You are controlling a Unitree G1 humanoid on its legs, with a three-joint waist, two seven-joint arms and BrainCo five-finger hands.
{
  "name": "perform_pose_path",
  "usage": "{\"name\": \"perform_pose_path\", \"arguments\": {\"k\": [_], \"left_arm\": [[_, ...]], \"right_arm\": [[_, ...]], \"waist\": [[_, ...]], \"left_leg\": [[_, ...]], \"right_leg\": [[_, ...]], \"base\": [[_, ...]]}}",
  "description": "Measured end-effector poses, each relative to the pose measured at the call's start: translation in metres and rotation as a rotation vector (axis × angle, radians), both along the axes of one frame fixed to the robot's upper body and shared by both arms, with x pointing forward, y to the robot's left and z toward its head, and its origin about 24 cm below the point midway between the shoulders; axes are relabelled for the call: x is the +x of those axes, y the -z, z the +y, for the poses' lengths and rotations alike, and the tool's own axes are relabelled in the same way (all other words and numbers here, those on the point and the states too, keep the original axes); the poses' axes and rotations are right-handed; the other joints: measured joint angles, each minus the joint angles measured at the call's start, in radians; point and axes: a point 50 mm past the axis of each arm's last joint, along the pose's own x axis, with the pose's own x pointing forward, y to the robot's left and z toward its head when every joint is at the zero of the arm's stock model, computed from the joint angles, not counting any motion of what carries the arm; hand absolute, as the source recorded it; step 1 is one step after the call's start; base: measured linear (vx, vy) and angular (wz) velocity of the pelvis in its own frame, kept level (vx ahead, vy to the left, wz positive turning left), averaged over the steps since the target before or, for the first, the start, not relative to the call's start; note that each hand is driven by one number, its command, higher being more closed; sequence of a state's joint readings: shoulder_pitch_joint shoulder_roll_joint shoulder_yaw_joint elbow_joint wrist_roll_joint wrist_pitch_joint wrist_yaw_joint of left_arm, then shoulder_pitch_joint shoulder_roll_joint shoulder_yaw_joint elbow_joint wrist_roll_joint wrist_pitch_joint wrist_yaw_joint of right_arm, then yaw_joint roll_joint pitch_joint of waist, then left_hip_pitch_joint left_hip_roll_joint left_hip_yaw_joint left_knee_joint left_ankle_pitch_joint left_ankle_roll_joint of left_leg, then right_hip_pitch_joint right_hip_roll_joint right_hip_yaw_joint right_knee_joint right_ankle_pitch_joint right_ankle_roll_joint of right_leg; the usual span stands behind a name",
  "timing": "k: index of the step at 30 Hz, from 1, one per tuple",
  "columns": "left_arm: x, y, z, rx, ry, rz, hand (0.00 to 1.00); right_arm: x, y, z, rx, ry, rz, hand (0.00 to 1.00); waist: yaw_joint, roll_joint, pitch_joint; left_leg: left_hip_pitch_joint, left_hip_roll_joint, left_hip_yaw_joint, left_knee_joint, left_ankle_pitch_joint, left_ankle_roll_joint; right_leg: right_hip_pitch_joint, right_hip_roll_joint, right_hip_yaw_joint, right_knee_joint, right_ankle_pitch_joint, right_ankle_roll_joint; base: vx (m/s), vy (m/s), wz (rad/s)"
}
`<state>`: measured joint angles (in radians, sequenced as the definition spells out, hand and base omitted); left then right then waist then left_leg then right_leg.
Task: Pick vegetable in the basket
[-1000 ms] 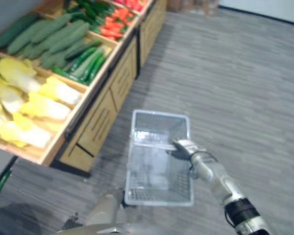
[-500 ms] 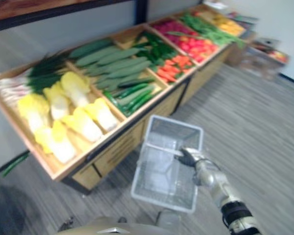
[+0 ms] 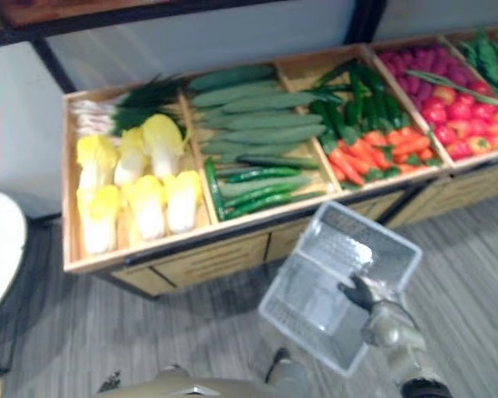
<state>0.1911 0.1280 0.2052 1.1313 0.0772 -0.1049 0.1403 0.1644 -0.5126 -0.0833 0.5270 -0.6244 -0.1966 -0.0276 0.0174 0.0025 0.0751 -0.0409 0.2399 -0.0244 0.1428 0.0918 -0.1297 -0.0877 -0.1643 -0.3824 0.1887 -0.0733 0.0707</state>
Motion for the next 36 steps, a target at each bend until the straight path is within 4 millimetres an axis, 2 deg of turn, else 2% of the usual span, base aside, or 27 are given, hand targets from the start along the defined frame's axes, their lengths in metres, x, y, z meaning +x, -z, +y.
{"name": "perform_pose_path", "arguments": {"k": [1, 3, 4, 6, 7, 10, 12, 13, 14, 15, 17, 18, 21, 24, 29, 32, 36], "left_arm": [[0.0, 0.0, 0.0, 0.004, -0.002, 0.0, 0.0], [0.0, 0.0, 0.0, 0.006, -0.028, -0.002, 0.0], [0.0, 0.0, 0.0, 0.006, -0.032, -0.004, 0.0], [0.0, 0.0, -0.002, 0.001, -0.058, -0.007, 0.0], [0.002, 0.001, -0.004, 0.0, -0.083, -0.01, 0.0], [0.005, -0.003, 0.009, 0.053, -0.203, -0.038, 0.0], [0.007, -0.007, 0.018, 0.083, -0.309, -0.077, 0.0], [0.013, -0.01, 0.024, 0.098, -0.358, -0.118, 0.0], [0.027, -0.022, 0.038, 0.149, -0.434, -0.214, 0.0], [0.033, -0.028, 0.045, 0.176, -0.459, -0.263, 0.0], [0.059, -0.055, 0.066, 0.283, -0.487, -0.437, 0.0], [0.081, -0.083, 0.079, 0.37, -0.482, -0.595, 0.0], [0.104, -0.117, 0.086, 0.468, -0.45, -0.763, 0.0], [0.127, -0.149, 0.079, 0.543, -0.413, -0.909, 0.0], [0.145, -0.168, 0.072, 0.579, -0.392, -0.998, 0.0], [0.152, -0.18, 0.069, 0.592, -0.393, -1.052, 0.0], [0.16, -0.183, 0.065, 0.581, -0.384, -1.074, 0.0]], "right_arm": [[-0.003, 0.0, -0.003, 0.002, 0.031, -0.011, 1.0], [-0.015, 0.004, -0.009, 0.026, 0.155, -0.05, 1.0], [-0.018, 0.005, -0.009, 0.034, 0.181, -0.055, 1.0], [-0.025, 0.008, -0.011, 0.051, 0.229, -0.059, 1.0], [-0.027, 0.008, -0.013, 0.054, 0.249, -0.064, 1.0], [-0.03, 0.019, -0.005, 0.096, 0.284, -0.038, 1.0], [-0.033, 0.019, -0.007, 0.094, 0.315, -0.05, 1.0], [-0.035, 0.018, -0.012, 0.091, 0.339, -0.058, 1.0], [-0.042, 0.023, -0.017, 0.108, 0.393, -0.043, 1.0], [-0.045, 0.025, -0.019, 0.116, 0.412, -0.033, 1.0], [-0.056, 0.034, -0.022, 0.139, 0.468, 0.008, 1.0], [-0.064, 0.039, -0.024, 0.142, 0.499, 0.039, 1.0], [-0.073, 0.044, -0.027, 0.148, 0.537, 0.063, 1.0], [-0.078, 0.047, -0.03, 0.158, 0.576, 0.076, 1.0], [-0.073, 0.048, -0.027, 0.174, 0.573, 0.069, 1.0], [-0.074, 0.05, -0.025, 0.176, 0.567, 0.081, 1.0], [-0.073, 0.053, -0.021, 0.181, 0.553, 0.101, 1.0]], "waist": [[-0.002, 0.0, 0.0], [-0.022, 0.005, 0.003], [-0.026, 0.006, 0.003], [-0.041, 0.023, 0.002], [-0.043, 0.04, 0.006], [-0.03, 0.012, 0.019], [-0.03, 0.009, 0.016], [-0.03, 0.016, 0.018], [-0.032, 0.026, 0.015], [-0.031, 0.029, 0.013], [-0.024, 0.035, 0.01], [-0.019, 0.036, 0.009], [-0.018, 0.035, 0.008], [-0.018, 0.035, 0.008], [-0.041, 0.03, 0.006], [-0.044, 0.021, 0.001], [-0.045, 0.012, 0.0]], "left_leg": [[-0.002, 0.004, 0.064, 0.0, 0.006, 0.008], [-0.009, 0.005, 0.263, -0.024, 0.009, 0.012], [-0.008, -0.001, 0.287, -0.049, 0.009, 0.012], [-0.007, -0.004, 0.316, -0.139, 0.0, 0.002], [-0.008, 0.008, 0.316, -0.183, -0.038, -0.015], [-0.009, -0.015, 0.357, -0.188, -0.042, -0.01], [-0.004, -0.037, 0.384, -0.189, -0.05, -0.003], [-0.002, -0.046, 0.397, -0.189, -0.053, -0.001], [0.002, -0.061, 0.403, -0.19, -0.055, 0.002], [0.005, -0.066, 0.405, -0.191, -0.056, 0.004], [0.016, -0.074, 0.405, -0.191, -0.054, 0.012], [0.026, -0.079, 0.403, -0.192, -0.057, 0.016], [0.026, -0.084, 0.398, -0.194, -0.057, 0.017], [0.027, -0.085, 0.392, -0.196, -0.057, 0.018], [0.029, -0.085, 0.392, -0.196, -0.057, 0.019], [0.033, -0.083, 0.398, -0.196, -0.057, 0.019], [0.033, -0.08, 0.407, -0.196, -0.057, 0.019]], "right_leg": [[0.013, -0.001, -0.017, -0.013, -0.003, -0.004], [0.031, -0.001, -0.073, -0.052, -0.002, -0.008], [0.03, 0.002, -0.082, -0.059, -0.003, -0.002], [0.021, 0.029, -0.104, -0.086, 0.009, 0.011], [0.0, 0.051, -0.103, -0.092, 0.022, 0.012], [-0.011, 0.047, -0.035, -0.149, 0.082, 0.024], [-0.011, 0.036, -0.001, -0.179, 0.113, 0.03], [-0.011, 0.033, 0.009, -0.19, 0.126, 0.033], [-0.011, 0.021, 0.018, -0.196, 0.137, 0.034], [-0.009, 0.018, 0.021, -0.196, 0.138, 0.034], [0.0, 0.011, 0.025, -0.198, 0.14, 0.035], [0.008, 0.01, 0.029, -0.201, 0.14, 0.035], [0.008, 0.01, 0.029, -0.203, 0.14, 0.035], [0.009, 0.012, 0.027, -0.205, 0.145, 0.033], [0.011, 0.014, 0.028, -0.205, 0.146, 0.032], [0.011, 0.017, 0.037, -0.21, 0.15, 0.029], [0.011, 0.025, 0.049, -0.229, 0.162, 0.025]], "base": [[-0.02, -0.198, 0.8], [-0.08, -0.074, 0.72], [-0.11, 0.032, 0.6], [-0.1, 0.066, 0.38], [-0.09, 0.125, 0.04], [-0.07, 0.102, -0.31], [0.01, 0.099, -0.4], [0.03, 0.095, -0.23], [0.03, 0.089, -0.17], [0.05, 0.074, -0.1], [0.08, 0.048, -0.04], [0.08, 0.028, -0.04], [0.04, 0.011, -0.02], [0.03, -0.005, 0.0], [0.0, -0.002, -0.01], [-0.01, -0.009, -0.07], [-0.01, -0.015, -0.1]]}}
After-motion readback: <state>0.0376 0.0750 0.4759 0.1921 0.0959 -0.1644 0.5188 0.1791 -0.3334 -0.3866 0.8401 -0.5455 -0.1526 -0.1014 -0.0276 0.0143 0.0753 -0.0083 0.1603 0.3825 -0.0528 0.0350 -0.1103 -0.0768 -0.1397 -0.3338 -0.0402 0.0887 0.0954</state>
